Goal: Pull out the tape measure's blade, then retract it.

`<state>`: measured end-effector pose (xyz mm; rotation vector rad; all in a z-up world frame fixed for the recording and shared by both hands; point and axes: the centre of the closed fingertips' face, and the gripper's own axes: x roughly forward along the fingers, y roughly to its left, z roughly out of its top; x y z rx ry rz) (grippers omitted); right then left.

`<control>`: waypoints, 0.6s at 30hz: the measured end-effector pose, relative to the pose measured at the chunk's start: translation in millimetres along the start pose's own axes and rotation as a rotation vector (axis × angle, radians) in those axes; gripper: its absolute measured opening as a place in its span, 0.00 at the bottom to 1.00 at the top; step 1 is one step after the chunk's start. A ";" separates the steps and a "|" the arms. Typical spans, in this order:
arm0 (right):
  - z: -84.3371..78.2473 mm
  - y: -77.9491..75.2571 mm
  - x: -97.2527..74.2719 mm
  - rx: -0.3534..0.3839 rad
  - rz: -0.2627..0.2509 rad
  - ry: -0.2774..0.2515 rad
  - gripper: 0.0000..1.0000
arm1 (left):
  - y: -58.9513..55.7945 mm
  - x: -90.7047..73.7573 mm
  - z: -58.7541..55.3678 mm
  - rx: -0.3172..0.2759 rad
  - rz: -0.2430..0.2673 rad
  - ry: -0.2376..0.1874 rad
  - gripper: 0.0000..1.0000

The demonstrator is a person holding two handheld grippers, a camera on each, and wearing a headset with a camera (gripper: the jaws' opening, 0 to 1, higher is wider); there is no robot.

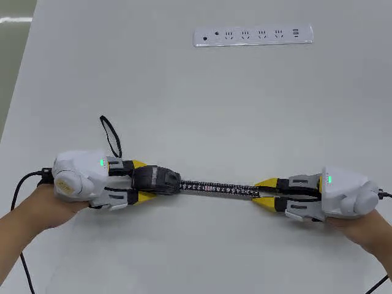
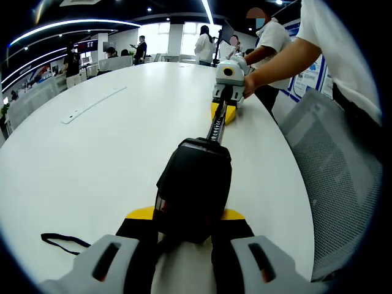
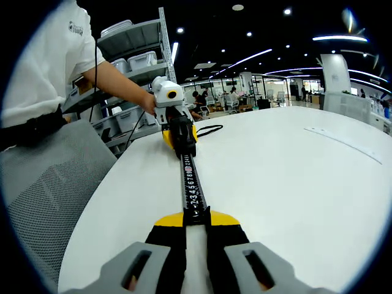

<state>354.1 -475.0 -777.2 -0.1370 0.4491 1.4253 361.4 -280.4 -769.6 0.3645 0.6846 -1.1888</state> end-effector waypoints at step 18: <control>-4.2 -1.1 -12.2 0.024 -0.004 -0.003 0.09 | 1.2 0.5 -1.6 0.001 0.000 0.001 0.30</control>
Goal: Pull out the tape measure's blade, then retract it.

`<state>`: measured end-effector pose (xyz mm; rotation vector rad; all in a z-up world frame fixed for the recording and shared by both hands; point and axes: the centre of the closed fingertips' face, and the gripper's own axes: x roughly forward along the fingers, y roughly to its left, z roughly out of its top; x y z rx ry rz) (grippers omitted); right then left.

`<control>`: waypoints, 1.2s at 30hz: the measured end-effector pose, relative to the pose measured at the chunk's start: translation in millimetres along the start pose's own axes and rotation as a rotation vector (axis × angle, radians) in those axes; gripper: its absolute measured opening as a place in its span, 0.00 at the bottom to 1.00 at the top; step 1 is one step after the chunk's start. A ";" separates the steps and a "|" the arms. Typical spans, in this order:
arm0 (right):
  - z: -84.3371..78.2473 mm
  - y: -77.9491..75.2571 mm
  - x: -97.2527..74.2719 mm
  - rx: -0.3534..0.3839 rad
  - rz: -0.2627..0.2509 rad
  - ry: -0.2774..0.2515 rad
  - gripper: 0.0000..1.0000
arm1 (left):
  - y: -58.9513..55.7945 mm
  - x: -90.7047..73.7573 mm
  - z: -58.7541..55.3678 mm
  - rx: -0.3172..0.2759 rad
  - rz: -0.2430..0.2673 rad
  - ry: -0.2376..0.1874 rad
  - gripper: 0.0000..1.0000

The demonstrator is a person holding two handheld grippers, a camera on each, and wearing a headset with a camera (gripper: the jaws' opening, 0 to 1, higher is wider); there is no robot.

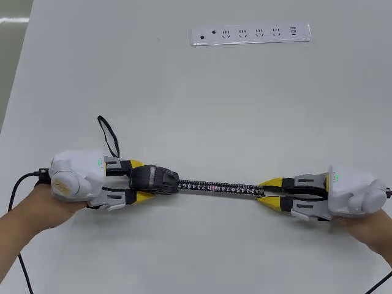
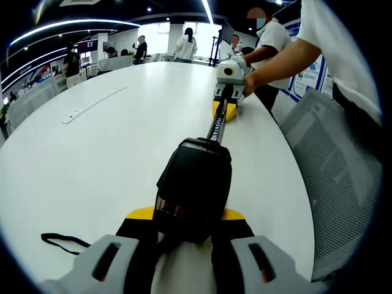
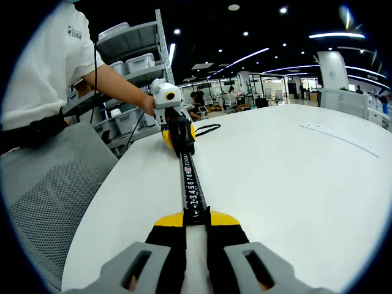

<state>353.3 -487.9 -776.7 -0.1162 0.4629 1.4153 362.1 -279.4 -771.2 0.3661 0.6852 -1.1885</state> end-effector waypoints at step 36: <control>-6.9 2.5 -35.6 0.045 -0.028 -0.001 0.09 | -1.1 0.0 1.2 0.004 -0.005 0.007 0.30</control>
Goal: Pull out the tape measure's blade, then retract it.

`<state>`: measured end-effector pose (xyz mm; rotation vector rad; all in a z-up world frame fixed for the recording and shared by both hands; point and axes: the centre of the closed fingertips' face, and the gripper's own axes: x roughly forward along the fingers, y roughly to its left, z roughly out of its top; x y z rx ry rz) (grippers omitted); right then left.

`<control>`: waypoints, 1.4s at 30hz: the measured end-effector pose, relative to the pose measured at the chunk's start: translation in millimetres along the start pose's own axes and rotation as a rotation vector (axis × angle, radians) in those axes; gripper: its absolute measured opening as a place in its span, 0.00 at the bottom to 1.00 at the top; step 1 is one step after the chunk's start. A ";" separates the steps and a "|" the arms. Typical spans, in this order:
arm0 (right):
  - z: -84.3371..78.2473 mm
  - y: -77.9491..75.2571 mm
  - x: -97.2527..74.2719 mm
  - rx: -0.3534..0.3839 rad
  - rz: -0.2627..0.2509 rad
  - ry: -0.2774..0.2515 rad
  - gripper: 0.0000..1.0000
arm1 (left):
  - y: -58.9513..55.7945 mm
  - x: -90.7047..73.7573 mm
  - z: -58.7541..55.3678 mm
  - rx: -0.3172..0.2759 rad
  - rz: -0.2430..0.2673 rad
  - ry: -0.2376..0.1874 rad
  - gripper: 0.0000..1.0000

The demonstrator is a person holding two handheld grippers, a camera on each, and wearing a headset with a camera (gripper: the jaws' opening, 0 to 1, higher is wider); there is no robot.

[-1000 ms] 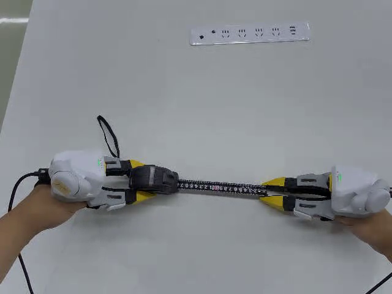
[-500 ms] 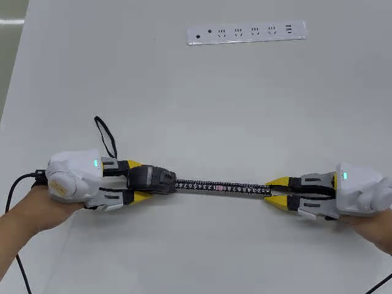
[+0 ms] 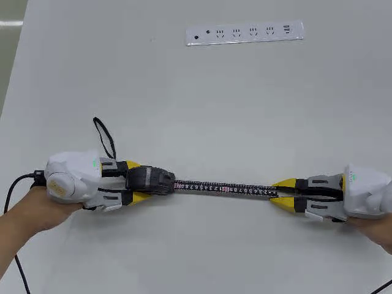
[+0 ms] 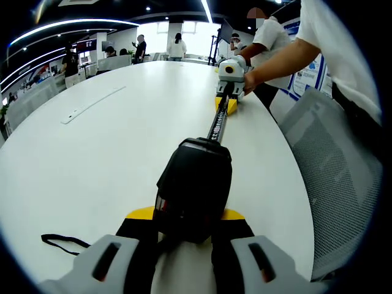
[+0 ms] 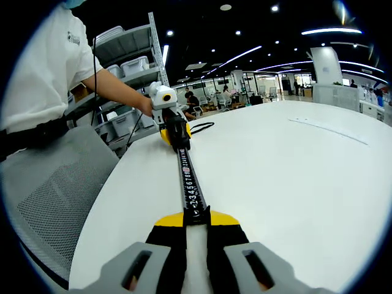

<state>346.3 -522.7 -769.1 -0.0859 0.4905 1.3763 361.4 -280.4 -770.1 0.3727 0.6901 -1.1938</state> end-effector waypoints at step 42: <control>-8.2 -6.2 -26.5 0.028 -0.035 -0.004 0.08 | -0.4 0.1 -0.7 -0.001 0.004 0.003 0.30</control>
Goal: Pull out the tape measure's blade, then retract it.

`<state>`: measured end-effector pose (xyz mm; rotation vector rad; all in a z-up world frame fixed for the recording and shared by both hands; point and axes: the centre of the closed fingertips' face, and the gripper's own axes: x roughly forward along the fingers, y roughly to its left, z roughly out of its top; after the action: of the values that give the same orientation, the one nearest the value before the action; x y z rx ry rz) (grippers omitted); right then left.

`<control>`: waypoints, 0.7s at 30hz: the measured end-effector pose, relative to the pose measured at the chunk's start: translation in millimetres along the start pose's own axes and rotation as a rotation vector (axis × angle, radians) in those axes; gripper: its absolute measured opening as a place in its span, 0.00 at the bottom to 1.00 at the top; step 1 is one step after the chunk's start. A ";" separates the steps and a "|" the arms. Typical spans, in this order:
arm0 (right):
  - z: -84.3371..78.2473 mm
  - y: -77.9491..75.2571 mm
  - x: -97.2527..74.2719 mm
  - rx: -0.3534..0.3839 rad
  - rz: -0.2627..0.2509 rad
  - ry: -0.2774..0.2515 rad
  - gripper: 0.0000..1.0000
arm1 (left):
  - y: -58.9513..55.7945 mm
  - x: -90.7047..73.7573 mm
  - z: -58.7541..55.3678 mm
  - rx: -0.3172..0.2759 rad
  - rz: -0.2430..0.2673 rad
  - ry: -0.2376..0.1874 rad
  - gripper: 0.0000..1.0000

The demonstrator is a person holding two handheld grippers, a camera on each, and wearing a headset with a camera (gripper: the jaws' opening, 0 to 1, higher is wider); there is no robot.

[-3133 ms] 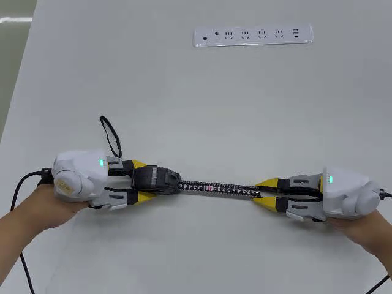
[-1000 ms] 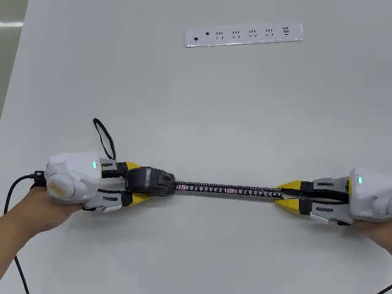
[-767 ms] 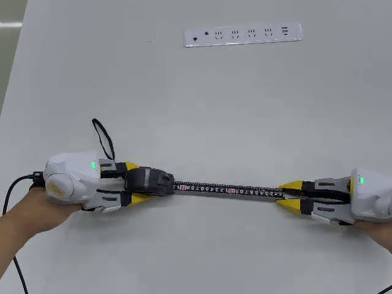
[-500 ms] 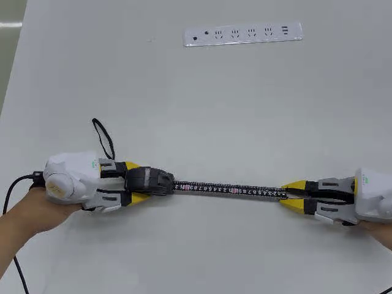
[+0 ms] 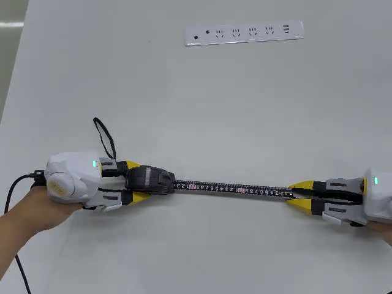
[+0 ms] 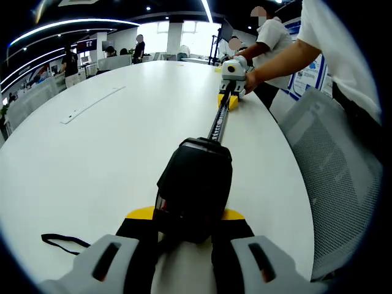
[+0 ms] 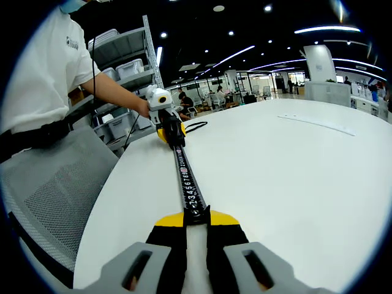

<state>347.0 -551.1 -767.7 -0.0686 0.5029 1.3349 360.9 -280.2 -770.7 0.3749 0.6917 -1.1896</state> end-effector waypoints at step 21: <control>-2.1 -1.9 -3.9 0.032 -0.018 -0.008 0.11 | -0.3 -0.2 0.8 -0.004 0.000 0.001 0.30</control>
<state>347.6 -555.8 -768.5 -0.0414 0.5150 1.3087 360.8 -280.6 -770.0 0.3723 0.6950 -1.1883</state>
